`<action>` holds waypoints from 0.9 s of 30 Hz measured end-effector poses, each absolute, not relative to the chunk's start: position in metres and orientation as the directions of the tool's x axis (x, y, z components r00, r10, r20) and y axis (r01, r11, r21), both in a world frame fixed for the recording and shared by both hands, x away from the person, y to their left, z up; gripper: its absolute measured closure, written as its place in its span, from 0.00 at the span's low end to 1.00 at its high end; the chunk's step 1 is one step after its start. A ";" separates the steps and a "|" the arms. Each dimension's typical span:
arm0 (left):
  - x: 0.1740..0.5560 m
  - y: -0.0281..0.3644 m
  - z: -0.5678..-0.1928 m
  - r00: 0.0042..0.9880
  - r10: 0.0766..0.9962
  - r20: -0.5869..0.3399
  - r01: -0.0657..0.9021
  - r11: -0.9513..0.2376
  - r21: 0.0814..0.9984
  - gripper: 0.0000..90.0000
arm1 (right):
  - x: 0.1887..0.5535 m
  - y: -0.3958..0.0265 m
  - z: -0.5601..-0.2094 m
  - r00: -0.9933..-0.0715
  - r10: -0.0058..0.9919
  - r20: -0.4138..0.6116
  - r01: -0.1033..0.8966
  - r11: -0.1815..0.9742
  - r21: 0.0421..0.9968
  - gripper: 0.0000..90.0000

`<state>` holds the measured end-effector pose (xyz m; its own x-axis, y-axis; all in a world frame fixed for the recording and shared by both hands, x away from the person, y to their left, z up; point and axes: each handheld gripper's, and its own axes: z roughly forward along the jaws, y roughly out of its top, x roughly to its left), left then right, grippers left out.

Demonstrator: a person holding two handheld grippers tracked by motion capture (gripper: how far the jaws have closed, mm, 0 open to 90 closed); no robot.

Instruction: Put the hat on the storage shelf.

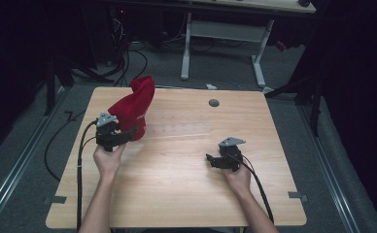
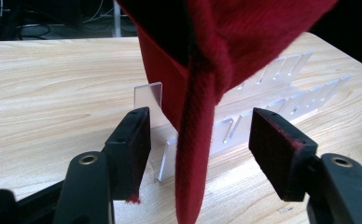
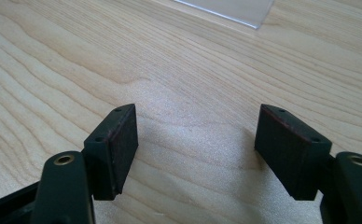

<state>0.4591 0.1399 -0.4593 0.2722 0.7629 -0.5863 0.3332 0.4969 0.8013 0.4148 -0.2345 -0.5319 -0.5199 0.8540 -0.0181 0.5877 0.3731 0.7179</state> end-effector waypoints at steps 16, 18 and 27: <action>0.425 0.145 -0.462 0.264 0.774 -0.576 0.331 0.488 0.808 0.41 | 0.415 -0.234 -0.532 -0.520 0.854 -0.018 0.588 0.373 0.717 0.34; 0.420 0.146 -0.463 0.268 0.768 -0.582 0.332 0.493 0.804 0.42 | 0.415 -0.234 -0.532 -0.520 0.854 -0.018 0.588 0.373 0.717 0.34; 0.395 0.141 -0.474 0.287 0.746 -0.601 0.325 0.514 0.794 0.42 | 0.415 -0.234 -0.532 -0.519 0.855 -0.018 0.589 0.373 0.717 0.34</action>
